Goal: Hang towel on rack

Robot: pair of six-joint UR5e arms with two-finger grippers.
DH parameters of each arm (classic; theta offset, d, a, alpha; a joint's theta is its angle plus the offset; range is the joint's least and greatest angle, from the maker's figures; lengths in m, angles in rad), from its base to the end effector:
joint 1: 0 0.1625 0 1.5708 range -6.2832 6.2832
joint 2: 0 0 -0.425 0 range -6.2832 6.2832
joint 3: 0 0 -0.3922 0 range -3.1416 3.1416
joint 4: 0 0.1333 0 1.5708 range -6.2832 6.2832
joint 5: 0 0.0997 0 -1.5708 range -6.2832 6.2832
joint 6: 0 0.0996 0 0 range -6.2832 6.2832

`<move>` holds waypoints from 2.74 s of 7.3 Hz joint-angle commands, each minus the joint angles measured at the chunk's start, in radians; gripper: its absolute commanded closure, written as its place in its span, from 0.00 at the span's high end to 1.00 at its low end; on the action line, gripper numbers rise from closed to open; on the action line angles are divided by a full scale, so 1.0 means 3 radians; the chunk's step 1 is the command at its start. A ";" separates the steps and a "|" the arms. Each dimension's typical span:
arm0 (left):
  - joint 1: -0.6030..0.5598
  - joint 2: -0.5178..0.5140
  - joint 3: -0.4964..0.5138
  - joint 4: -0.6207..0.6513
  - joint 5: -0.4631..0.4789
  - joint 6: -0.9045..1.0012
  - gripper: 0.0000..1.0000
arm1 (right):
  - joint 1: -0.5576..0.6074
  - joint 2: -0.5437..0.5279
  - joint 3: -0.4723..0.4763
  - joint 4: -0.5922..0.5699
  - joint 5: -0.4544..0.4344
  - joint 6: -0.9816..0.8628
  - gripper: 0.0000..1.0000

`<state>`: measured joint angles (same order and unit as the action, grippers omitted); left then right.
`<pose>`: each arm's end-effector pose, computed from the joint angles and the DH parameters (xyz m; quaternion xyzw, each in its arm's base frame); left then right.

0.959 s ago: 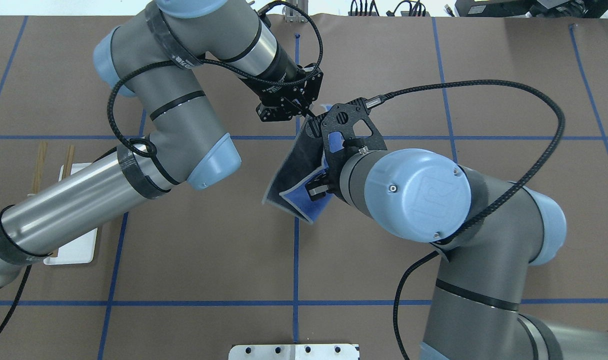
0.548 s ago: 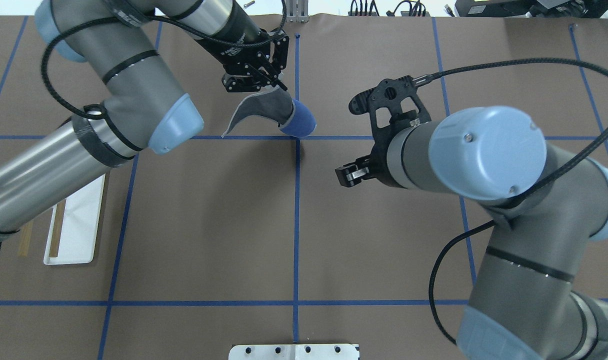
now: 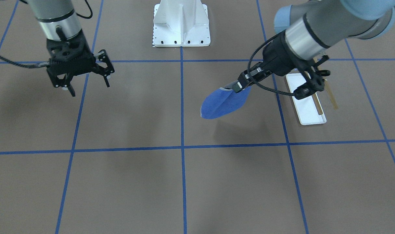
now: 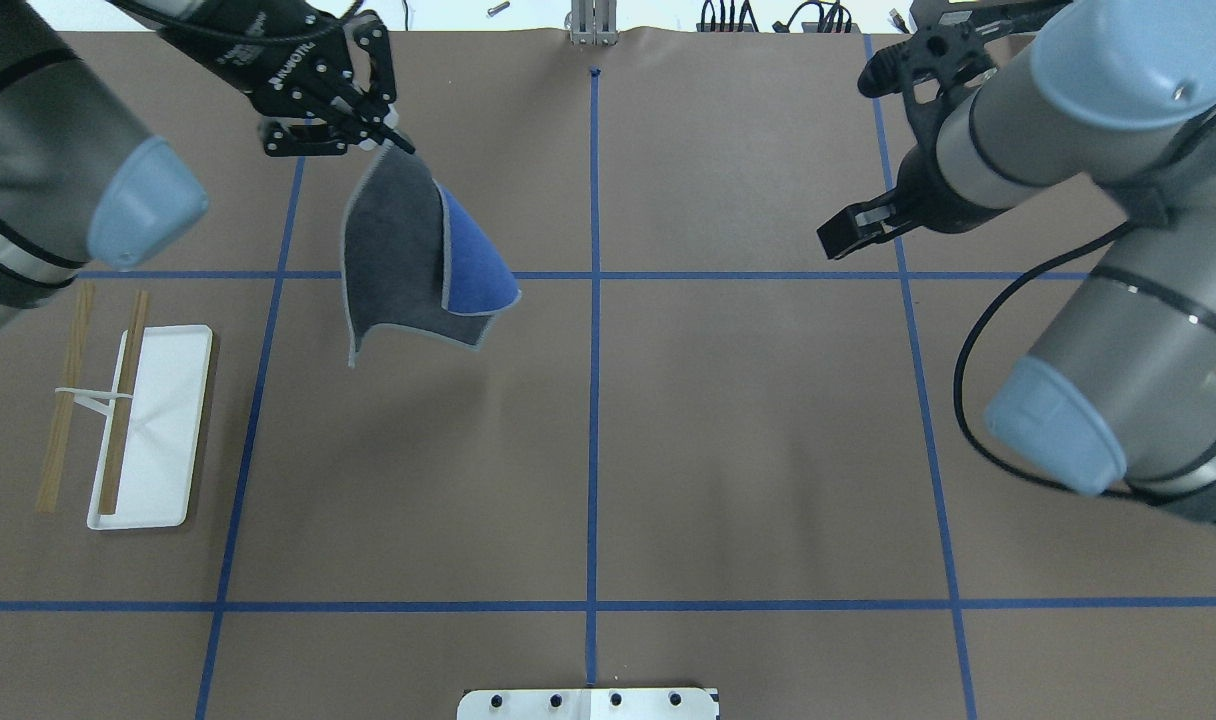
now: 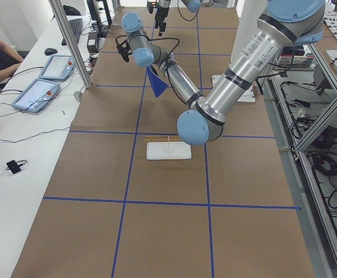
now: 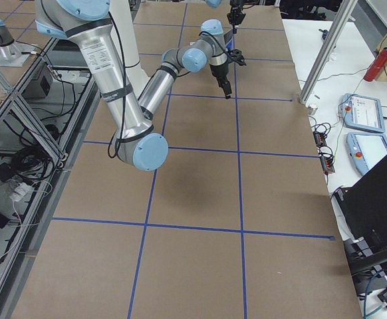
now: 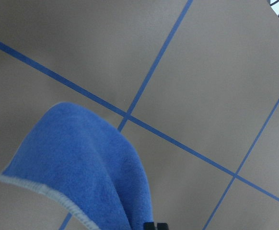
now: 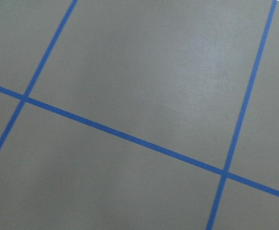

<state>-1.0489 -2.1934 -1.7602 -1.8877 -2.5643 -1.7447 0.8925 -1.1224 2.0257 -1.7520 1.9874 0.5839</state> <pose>0.2606 -0.5532 0.1563 -0.1655 0.5966 -0.2176 0.7546 -0.2803 -0.4960 0.2399 0.1649 -0.3601 -0.1162 0.9108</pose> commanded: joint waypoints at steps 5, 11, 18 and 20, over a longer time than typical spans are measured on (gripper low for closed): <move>-0.0435 0.1679 -0.0907 -0.0022 -0.0211 0.1150 0.00 | 0.1212 -0.0129 -0.1081 -0.0182 0.0902 -0.1138 1.00; -0.0926 0.2529 -0.0459 -0.0012 -0.0268 0.3020 0.00 | 0.1341 -0.0109 -0.1307 -0.0188 0.0963 -0.1154 1.00; -0.1080 0.2602 -0.0049 -0.0083 -0.0145 0.3699 0.98 | 0.1356 -0.0134 -0.1337 -0.0188 0.0913 -0.1154 1.00; -0.1070 0.2704 0.0078 -0.0486 0.0324 0.3714 0.99 | 0.1356 -0.0307 -0.1393 -0.0198 0.0724 -0.1159 1.00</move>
<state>-1.3712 -1.3952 -1.7645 -1.9653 -2.5431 -0.6337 1.2988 -1.1819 1.6180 -1.8074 2.2327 0.2375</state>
